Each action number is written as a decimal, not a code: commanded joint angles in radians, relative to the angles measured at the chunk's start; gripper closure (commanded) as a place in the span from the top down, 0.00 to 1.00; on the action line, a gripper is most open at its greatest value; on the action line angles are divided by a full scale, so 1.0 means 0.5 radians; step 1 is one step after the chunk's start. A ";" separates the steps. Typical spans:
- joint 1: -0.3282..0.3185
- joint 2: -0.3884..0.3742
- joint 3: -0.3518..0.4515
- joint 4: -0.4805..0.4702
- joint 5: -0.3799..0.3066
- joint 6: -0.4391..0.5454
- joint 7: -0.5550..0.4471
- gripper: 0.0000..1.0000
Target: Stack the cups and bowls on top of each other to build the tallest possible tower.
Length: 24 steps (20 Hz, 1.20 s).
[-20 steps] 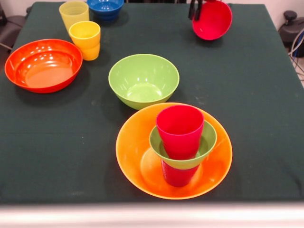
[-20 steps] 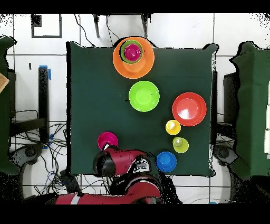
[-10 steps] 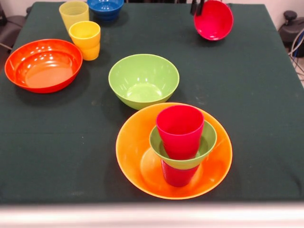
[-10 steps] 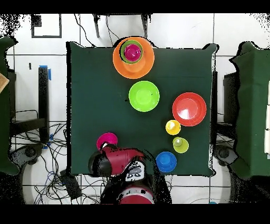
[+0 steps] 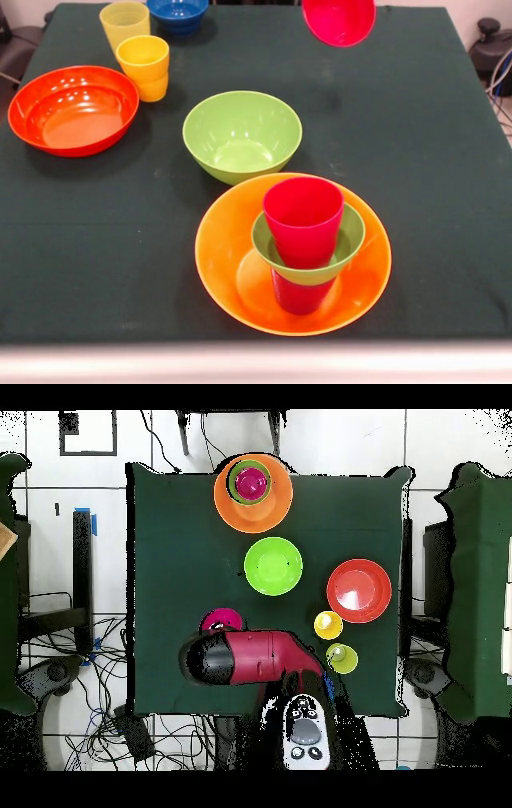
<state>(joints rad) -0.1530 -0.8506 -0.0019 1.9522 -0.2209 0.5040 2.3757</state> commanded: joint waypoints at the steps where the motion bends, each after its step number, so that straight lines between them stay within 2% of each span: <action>1: -0.026 -0.142 0.229 -0.436 -0.170 0.158 -0.367 0.00; 6: -0.077 -0.115 0.259 -0.467 -0.310 -0.295 -0.283 0.00; 9: -0.178 -0.098 0.380 -0.505 -0.377 -0.518 -0.314 0.00; 15: -0.435 -0.131 0.720 -0.584 -0.477 -0.631 -0.447 0.00; 20: -0.565 -0.099 0.887 -0.669 -0.668 -0.822 -0.400 0.00; 24: -0.672 -0.046 1.008 -0.665 -0.742 -0.888 -0.325 0.00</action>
<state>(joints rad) -0.4462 -0.9292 0.3261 1.6608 -0.4659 0.1062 2.3757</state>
